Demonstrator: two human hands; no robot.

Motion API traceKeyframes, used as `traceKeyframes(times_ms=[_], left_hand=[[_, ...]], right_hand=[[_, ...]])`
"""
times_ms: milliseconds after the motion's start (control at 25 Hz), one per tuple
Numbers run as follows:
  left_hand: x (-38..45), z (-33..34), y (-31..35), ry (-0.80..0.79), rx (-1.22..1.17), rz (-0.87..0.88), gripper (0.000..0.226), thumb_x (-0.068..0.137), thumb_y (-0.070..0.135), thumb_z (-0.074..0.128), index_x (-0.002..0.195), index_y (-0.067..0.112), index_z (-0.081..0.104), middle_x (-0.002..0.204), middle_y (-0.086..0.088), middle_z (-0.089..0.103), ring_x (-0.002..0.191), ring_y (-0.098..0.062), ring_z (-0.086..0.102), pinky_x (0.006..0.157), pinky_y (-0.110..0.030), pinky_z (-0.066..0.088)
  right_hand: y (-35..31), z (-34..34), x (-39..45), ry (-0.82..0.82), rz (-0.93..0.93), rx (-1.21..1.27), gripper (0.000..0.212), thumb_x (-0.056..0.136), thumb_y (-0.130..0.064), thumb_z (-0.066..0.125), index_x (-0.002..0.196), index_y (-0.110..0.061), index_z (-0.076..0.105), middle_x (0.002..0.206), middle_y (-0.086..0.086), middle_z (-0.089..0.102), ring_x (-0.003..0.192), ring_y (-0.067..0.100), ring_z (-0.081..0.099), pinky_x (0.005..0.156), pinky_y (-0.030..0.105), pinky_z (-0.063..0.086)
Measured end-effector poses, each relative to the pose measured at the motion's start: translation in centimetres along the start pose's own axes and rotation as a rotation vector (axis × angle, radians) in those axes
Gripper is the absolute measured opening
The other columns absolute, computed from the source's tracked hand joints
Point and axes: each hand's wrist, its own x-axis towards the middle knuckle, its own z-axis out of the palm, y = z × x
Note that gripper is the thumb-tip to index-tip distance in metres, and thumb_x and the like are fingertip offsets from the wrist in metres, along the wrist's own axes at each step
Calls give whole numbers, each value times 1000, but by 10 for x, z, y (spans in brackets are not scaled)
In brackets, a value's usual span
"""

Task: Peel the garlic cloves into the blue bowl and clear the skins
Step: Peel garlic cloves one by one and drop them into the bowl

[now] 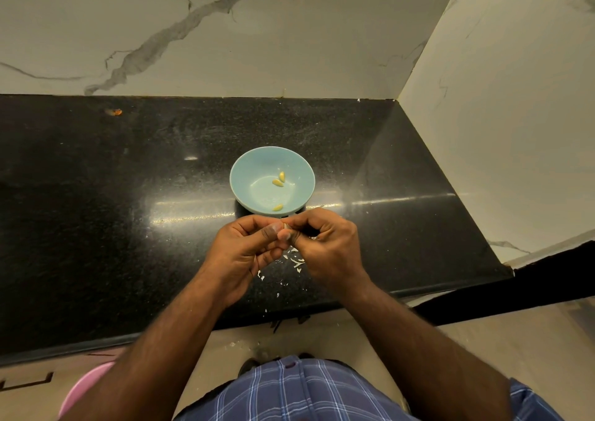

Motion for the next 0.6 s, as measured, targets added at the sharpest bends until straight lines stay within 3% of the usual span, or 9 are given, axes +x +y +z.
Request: traceKeyframes(times_ms=[80, 240, 400, 600], left_hand=[[1, 0, -1, 13, -3, 2, 29, 72, 15, 76, 94, -2, 70, 74, -9, 73, 64, -11, 68, 61, -19, 58], [3, -2, -3, 34, -11, 4, 30, 78, 16, 73, 100, -4, 69, 74, -10, 72, 63, -11, 68, 60, -19, 57], [3, -3, -4, 20, 9, 1, 27, 78, 17, 72, 98, -1, 70, 74, -11, 73, 65, -11, 69, 62, -20, 58], [5, -1, -6, 0, 35, 12, 25, 80, 19, 71, 97, 1, 72, 76, -8, 73, 67, -11, 69, 63, -20, 58]], right_hand=[[0, 0, 0, -25, 38, 31, 10, 83, -5, 80, 92, -9, 78, 82, -8, 74, 80, 6, 71, 72, 19, 57], [6, -1, 2, -88, 86, 24, 20, 83, -6, 81, 103, -10, 79, 95, -5, 75, 91, 12, 73, 82, 34, 62], [5, -3, 2, -40, 119, 104, 17, 81, 2, 80, 96, -4, 79, 90, 0, 76, 86, 9, 73, 79, 24, 60], [0, -1, 2, 1, 91, 62, 16, 78, 5, 81, 88, -7, 79, 80, -11, 73, 79, 2, 71, 72, 15, 55]])
